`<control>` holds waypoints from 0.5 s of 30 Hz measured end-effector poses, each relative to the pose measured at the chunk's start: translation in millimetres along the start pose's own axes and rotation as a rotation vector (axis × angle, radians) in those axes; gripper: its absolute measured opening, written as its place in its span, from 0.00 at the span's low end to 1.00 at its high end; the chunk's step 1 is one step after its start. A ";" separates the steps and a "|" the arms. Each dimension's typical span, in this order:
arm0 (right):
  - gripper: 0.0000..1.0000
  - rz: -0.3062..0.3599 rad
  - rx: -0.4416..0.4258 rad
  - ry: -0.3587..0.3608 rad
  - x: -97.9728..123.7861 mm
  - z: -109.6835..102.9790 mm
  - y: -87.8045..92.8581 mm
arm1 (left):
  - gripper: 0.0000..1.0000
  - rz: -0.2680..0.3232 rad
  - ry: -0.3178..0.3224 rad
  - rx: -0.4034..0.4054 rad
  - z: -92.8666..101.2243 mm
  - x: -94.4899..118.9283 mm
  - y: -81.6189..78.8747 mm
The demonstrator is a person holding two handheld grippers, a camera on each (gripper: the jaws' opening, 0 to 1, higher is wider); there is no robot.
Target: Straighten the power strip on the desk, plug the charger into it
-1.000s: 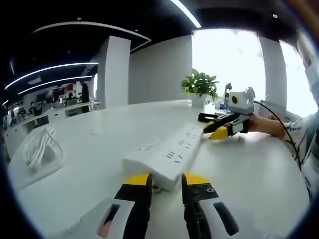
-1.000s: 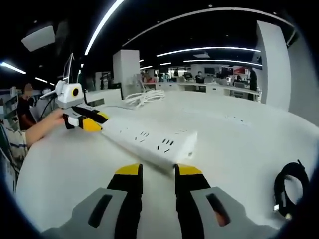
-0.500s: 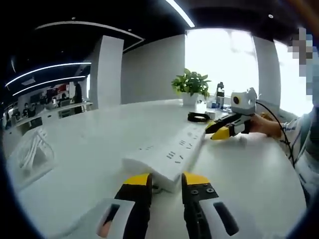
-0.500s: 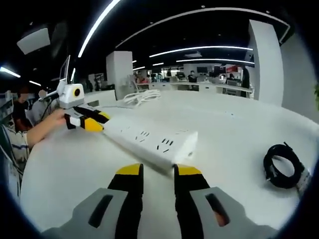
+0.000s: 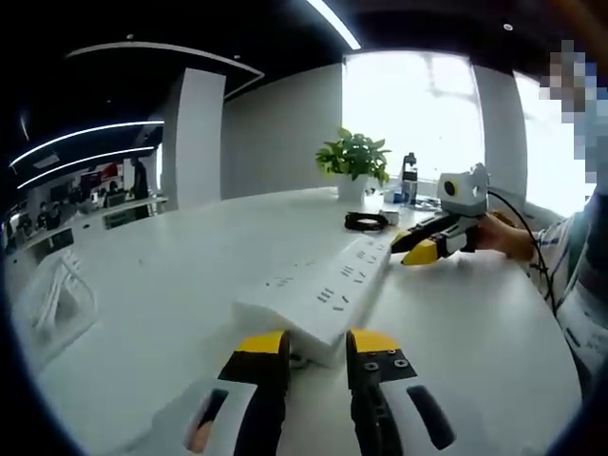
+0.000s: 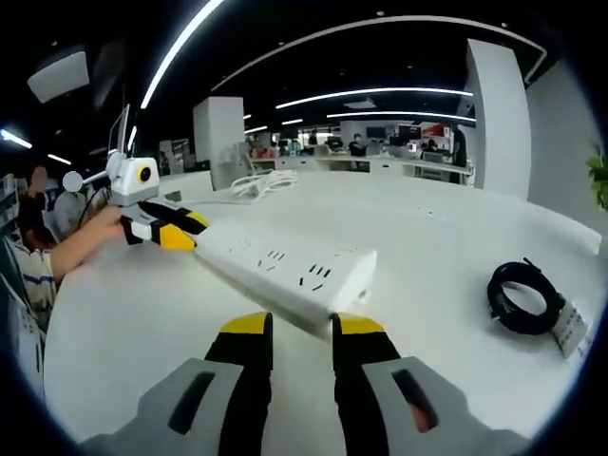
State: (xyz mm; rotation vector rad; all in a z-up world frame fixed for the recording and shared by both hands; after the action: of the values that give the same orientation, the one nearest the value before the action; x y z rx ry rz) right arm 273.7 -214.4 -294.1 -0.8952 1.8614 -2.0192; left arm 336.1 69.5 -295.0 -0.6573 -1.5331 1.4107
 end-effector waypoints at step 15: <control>0.24 -0.007 0.001 0.013 0.6 3.4 1.3 | 0.24 -0.015 0.001 -0.016 5.5 -1.3 -0.6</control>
State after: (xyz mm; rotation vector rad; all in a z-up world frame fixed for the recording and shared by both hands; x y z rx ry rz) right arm 274.9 -217.6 -295.3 -0.8918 1.8669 -2.0351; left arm 332.0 65.7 -294.2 -0.6553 -1.5470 1.3877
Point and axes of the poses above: the point that each gripper's makers call its tool centre point, and the gripper's own axes: x roughly backward along the fingers, z roughly to its right, y roughly out of its underside, the point moved 8 cm from there along x, roughly backward along the fingers, and after that the axes turned 5 degrees about z, right-handed, at the moved point
